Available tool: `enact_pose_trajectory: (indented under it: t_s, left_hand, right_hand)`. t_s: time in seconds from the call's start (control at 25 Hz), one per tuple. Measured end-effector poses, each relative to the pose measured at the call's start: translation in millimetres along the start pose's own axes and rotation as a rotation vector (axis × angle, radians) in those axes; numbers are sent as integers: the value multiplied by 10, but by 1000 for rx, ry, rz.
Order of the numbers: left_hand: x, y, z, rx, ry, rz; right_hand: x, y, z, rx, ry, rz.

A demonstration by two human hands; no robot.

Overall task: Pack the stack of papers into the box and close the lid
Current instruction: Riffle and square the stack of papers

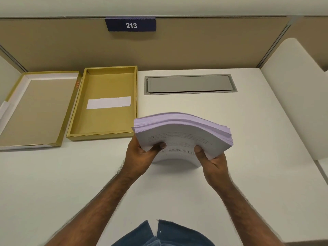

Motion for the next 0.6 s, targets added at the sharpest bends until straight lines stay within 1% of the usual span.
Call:
enact_pose_trajectory:
  t_s: [0.08,0.16,0.32,0.48,0.56,0.6]
  left_hand:
    - [-25,2,48,45,-12,30]
    - [-52,-25,154,55,34,38]
    - [-93,-90,274,-9,135,7]
    - [-81,-63,246,-22,83,21]
    - [-87,-73,238,-24,63,21]
    - [-88,-79,244,-22,62,23]
  right_hand:
    - [-15,29,-72,-26,8,27]
    - [-36,6,-141,-33,-25,46]
    - [-47,-59,-238,31,-75,9]
    - [-34,-95,-514,126,-296,-24]
    - [-35,-207,-839,263,-489,56]
    - [-38,-265,-1036,378,-610,102]
Point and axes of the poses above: each hand's wrist, its own x-axis away from the middle knuckle, its own y-axis out of the palm, z = x × y, the point moved 2 cm from there along -x, towards the middle knuckle, and after that the axes turned 6 degrees about y, right-handed, at the moved point
